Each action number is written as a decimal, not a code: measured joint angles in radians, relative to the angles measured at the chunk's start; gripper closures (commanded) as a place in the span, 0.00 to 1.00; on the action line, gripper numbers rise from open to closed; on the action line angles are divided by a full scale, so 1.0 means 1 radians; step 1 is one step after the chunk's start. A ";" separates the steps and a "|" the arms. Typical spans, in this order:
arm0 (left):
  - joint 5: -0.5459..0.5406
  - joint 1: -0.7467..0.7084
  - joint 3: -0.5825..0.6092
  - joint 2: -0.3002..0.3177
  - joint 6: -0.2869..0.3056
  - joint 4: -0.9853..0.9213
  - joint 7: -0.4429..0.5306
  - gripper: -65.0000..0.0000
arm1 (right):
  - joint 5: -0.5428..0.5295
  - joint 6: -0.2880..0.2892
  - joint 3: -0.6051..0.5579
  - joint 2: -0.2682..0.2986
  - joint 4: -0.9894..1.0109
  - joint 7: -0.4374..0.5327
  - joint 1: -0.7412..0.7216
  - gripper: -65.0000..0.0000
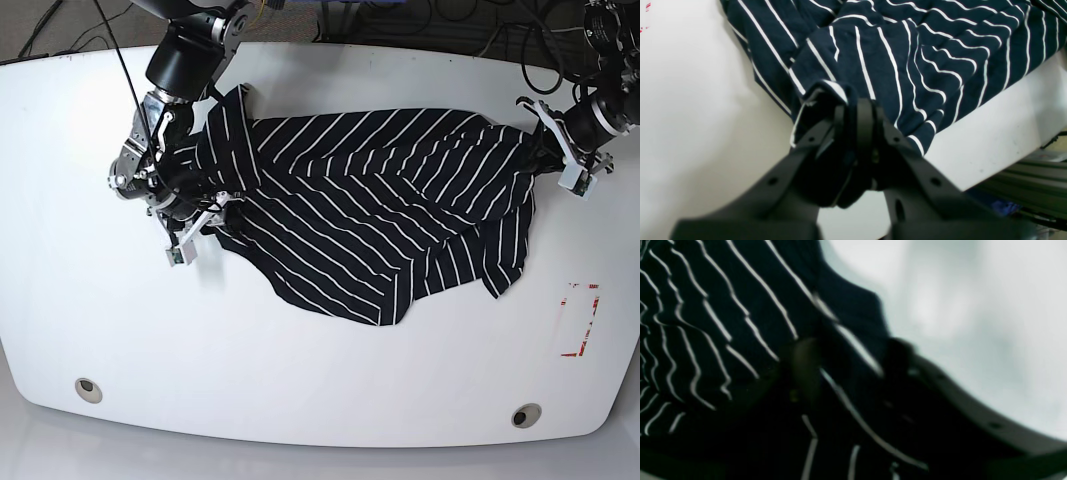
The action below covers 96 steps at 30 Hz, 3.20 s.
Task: Layout the t-shirt on the table in an organized manner, then fold the t-shirt properly
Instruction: 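Hold the shirt with both grippers and stretch it apart, then release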
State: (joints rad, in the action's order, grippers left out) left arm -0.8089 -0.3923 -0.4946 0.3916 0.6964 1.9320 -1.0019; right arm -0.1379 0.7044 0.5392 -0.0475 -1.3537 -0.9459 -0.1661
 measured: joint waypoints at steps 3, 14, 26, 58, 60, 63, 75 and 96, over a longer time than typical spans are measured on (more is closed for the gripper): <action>0.000 0.000 0.000 -0.001 0.000 0.000 0.000 0.96 | 0.002 -0.005 0.002 0.003 0.001 -0.003 0.000 1.00; 0.000 0.078 0.000 -0.003 0.000 0.000 0.002 0.96 | 0.006 0.006 -0.008 0.089 0.017 -0.057 -0.038 1.00; 0.001 0.326 0.007 -0.003 0.001 0.000 -0.001 0.96 | 0.058 -0.008 0.003 0.225 0.025 -0.084 -0.143 1.00; -0.349 0.138 -0.303 0.030 0.000 0.003 -0.209 0.96 | 0.048 -0.005 0.004 0.283 0.027 -0.080 -0.137 1.00; -0.360 0.077 -0.326 0.028 0.000 0.002 -0.213 0.96 | 0.044 -0.004 0.004 0.280 0.027 -0.080 -0.135 1.00; -0.361 0.002 -0.330 0.025 0.001 0.002 -0.216 0.96 | 0.044 -0.004 0.003 0.277 0.027 -0.080 -0.129 1.00; -0.371 -0.213 -0.331 0.023 0.001 0.002 -0.209 0.96 | 0.039 -0.009 0.003 0.277 0.027 -0.080 -0.075 1.00; -0.160 -0.233 -0.335 0.029 0.000 0.002 -0.213 0.40 | 0.053 -0.021 0.003 0.287 0.026 -0.080 -0.018 0.33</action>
State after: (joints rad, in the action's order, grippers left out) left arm -0.9691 -0.6250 -0.8295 0.4202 0.6968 1.9339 -1.2152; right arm -0.0849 0.6834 0.5423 0.2398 -1.3277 -1.0260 -0.1844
